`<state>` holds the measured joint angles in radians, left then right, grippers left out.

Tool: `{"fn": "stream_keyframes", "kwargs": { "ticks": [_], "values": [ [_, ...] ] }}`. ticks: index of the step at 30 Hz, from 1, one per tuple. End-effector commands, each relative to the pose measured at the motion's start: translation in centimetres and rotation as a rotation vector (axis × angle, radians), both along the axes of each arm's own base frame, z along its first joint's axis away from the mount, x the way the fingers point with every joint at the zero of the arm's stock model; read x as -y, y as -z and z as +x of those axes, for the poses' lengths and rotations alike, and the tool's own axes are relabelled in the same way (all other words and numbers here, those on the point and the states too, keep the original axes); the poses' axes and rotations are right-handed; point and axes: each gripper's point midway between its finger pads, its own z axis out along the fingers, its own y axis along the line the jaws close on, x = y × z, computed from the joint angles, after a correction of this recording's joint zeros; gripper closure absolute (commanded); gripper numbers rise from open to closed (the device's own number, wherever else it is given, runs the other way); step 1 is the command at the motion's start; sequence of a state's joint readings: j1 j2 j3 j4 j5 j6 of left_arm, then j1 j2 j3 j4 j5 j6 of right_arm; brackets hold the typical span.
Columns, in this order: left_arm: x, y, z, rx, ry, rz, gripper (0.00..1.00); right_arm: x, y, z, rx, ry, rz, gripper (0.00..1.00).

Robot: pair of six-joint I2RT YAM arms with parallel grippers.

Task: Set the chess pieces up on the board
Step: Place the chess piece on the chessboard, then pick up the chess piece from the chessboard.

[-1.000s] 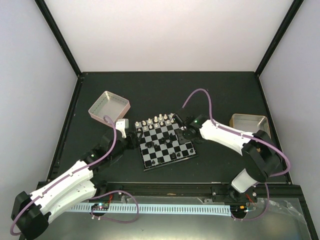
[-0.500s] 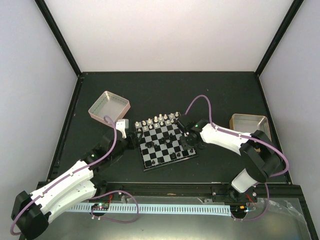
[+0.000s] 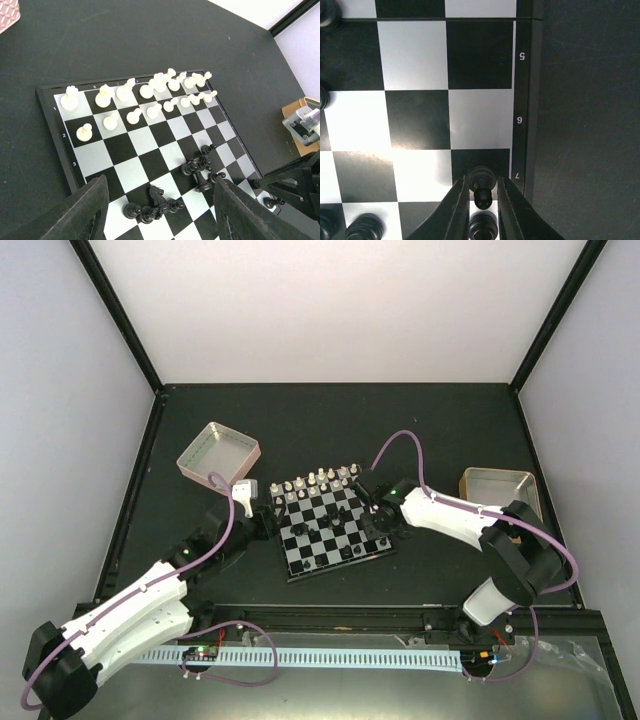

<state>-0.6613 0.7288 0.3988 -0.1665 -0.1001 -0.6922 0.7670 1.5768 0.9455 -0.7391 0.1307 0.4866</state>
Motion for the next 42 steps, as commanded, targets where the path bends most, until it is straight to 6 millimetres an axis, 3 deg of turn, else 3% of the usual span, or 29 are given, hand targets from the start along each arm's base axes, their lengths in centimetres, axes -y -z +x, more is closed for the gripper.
{"fn": "stream_keyframes", "kwargs": {
  "ticks": [1, 8, 13, 19, 24, 29, 42],
  "values": [
    [0.0, -0.4, 0.3, 0.011, -0.009, -0.016, 0.41, 0.0, -1.3, 0.8, 0.041, 0.014, 0.007, 0.82],
    [0.0, -0.5, 0.4, 0.015, -0.01, -0.015, 0.4, -1.8, -3.5, 2.6, 0.093, 0.001, 0.054, 0.69],
    [-0.1, -0.6, 0.4, 0.021, -0.016, -0.016, 0.4, -4.3, -4.6, 4.3, 0.108, -0.052, 0.102, 0.62],
    [-0.7, -0.9, 0.3, 0.037, -0.037, -0.013, 0.4, -7.0, -4.1, 5.8, 0.083, -0.121, 0.123, 0.59],
    [-1.0, -0.9, 0.3, 0.045, -0.047, -0.01, 0.4, -8.0, -2.8, 6.5, 0.053, -0.156, 0.101, 0.56],
    [-1.0, -0.8, 0.3, 0.045, -0.046, -0.006, 0.4, -8.5, -2.0, 7.0, 0.037, -0.173, 0.086, 0.58],
    [-1.1, -1.0, 0.3, 0.051, -0.045, -0.006, 0.4, -8.7, -0.7, 7.1, 0.0, -0.184, 0.058, 0.81]
  ]
}}
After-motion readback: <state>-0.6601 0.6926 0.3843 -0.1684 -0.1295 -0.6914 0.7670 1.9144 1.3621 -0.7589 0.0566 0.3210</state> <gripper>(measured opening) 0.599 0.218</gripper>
